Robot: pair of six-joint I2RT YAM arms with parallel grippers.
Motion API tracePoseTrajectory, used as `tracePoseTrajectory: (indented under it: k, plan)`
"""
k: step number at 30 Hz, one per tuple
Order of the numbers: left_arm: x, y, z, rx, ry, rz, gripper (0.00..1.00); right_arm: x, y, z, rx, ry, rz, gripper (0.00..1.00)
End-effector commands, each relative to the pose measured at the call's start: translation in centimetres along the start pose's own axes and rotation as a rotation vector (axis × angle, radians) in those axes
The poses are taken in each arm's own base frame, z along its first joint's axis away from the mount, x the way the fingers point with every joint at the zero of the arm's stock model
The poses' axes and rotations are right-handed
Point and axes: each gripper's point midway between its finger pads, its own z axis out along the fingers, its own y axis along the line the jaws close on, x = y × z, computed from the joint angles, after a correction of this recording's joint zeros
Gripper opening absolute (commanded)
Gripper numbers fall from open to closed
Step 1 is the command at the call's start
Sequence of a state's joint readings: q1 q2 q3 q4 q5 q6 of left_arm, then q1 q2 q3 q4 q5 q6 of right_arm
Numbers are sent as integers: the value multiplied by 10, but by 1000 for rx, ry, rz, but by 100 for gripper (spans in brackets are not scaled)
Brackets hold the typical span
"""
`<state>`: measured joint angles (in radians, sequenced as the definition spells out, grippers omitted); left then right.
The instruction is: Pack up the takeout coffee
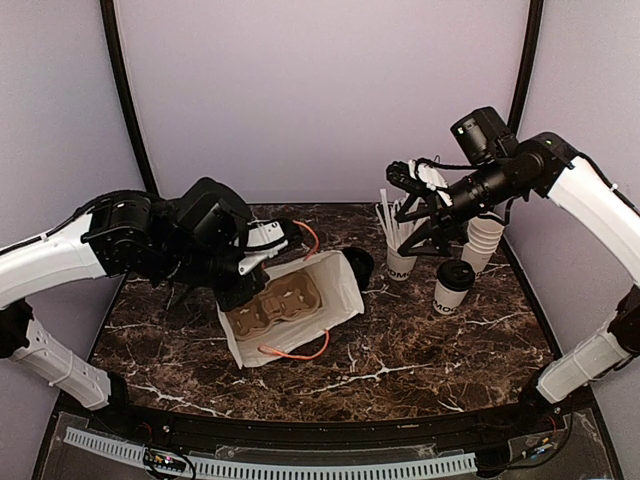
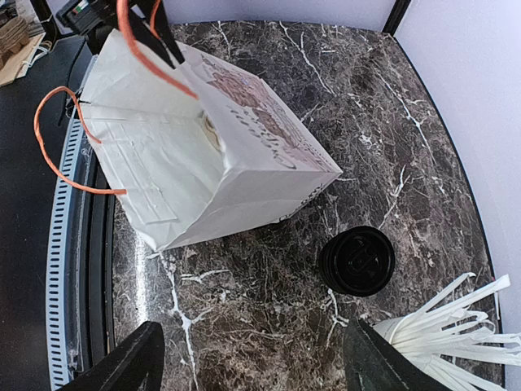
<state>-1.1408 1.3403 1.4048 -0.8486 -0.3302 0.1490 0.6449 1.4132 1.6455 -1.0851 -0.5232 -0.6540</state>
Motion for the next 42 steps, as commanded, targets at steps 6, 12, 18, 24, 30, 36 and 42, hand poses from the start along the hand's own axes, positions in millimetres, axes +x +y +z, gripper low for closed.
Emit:
tracePoseTrajectory:
  k: [6, 12, 18, 24, 30, 36, 42]
  plan:
    - [-6, -38, -15, 39, -71, 6, 0, -1, -6, 4, 6, -10, 0, 77]
    - [-6, -45, -13, 51, -80, 30, 0, 4, -6, 5, 17, 1, 2, 77]
    - [-17, -32, -23, 2, -139, 19, 0, 4, -4, 2, 18, -1, 5, 77]
    - [-38, -7, -52, 57, -271, -58, 0, -20, 9, -13, -49, -74, -30, 76]
    - [-47, 23, -66, 301, -357, -249, 0, -38, 20, -22, -97, -113, -61, 75]
    - [-56, 21, -67, 520, -297, -331, 0, -44, 27, -27, -105, -128, -80, 75]
    - [-61, 21, -62, 587, -226, -370, 0, -50, 33, -33, -111, -145, -93, 75]
